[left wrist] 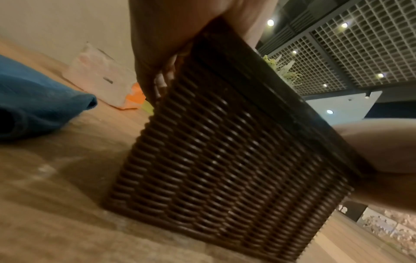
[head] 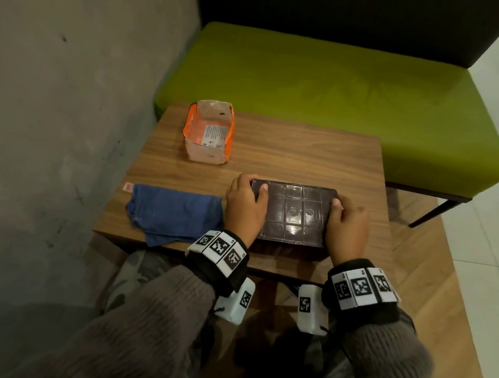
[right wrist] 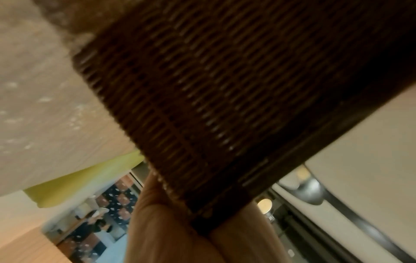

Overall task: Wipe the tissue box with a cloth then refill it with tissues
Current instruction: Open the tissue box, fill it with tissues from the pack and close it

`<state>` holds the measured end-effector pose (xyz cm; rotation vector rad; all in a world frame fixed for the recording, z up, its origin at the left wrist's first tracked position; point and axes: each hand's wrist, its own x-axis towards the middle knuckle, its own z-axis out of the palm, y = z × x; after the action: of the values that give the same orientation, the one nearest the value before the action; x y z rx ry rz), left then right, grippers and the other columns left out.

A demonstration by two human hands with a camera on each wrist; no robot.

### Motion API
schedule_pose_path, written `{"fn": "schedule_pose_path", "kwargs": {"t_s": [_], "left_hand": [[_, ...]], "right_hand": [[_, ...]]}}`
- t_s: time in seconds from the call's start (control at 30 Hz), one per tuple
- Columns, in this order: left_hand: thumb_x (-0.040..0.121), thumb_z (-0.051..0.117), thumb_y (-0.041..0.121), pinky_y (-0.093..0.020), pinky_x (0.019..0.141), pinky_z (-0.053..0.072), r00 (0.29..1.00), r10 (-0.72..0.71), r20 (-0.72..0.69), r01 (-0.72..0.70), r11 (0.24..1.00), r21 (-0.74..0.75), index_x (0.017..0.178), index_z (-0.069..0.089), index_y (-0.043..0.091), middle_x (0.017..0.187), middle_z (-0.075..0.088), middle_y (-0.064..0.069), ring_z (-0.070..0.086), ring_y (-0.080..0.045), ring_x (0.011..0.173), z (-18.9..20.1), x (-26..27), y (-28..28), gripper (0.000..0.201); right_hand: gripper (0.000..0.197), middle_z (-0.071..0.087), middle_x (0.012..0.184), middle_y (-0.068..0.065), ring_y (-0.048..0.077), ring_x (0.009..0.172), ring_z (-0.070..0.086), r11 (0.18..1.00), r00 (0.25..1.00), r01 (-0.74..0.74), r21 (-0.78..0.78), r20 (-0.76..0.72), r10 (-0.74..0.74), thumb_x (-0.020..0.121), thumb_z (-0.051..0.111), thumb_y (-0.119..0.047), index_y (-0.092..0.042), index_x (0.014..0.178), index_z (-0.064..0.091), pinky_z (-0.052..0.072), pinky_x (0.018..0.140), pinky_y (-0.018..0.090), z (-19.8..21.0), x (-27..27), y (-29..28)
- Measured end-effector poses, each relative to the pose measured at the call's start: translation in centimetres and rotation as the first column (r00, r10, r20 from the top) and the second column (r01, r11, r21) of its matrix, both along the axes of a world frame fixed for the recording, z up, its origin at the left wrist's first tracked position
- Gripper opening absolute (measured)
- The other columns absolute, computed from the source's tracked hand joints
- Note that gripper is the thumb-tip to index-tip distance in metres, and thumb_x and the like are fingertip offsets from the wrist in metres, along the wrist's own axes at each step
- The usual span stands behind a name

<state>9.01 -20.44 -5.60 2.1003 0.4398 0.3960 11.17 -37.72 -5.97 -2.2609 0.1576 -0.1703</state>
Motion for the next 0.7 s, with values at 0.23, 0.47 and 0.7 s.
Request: {"fn": "schedule_pose_path", "kwargs": {"t_s": [0.23, 0.47, 0.7], "left_hand": [[0.092, 0.052, 0.026, -0.043, 0.085, 0.046, 0.999, -0.002, 0.033, -0.001, 0.994, 0.111, 0.107, 0.055, 0.007, 0.104, 0.059, -0.010, 0.054, -0.026, 0.098, -0.1, 0.2, 0.1, 0.025], [0.099, 0.027, 0.032, -0.045, 0.111, 0.022, 0.968, -0.238, -0.084, 0.247, 0.826, 0.506, 0.144, 0.029, 0.012, 0.152, 0.028, -0.006, 0.024, -0.022, 0.140, 1.9, -1.2, -2.0, 0.049], [0.101, 0.013, 0.035, -0.051, 0.115, -0.003, 0.881, -0.262, -0.393, 0.458, 0.677, 0.576, 0.149, -0.001, 0.019, 0.158, -0.006, 0.005, -0.005, -0.011, 0.145, 1.1, -1.2, -2.2, 0.053]], "right_hand": [[0.037, 0.046, 0.125, 0.021, 0.033, 0.106, 0.052, 0.998, 0.995, 0.017, -0.054, -0.096, -0.022, 0.102, 0.038, -0.024, -0.005, 0.131, 0.051, 0.034, 0.081, 0.026, 1.4, -0.6, 1.0], [0.050, 0.028, 0.154, 0.015, 0.032, 0.142, 0.024, 0.922, 0.982, -0.140, -0.360, 0.071, 0.177, 0.103, 0.029, -0.033, -0.013, 0.149, 0.025, 0.019, 0.114, 0.047, 3.0, -2.2, 3.7], [0.055, -0.013, 0.161, 0.000, 0.018, 0.147, -0.015, 0.778, 0.937, -0.339, -0.529, -0.267, 0.226, 0.100, 0.007, -0.048, -0.033, 0.152, -0.002, -0.010, 0.116, 0.054, 1.9, -2.0, 3.7]]}}
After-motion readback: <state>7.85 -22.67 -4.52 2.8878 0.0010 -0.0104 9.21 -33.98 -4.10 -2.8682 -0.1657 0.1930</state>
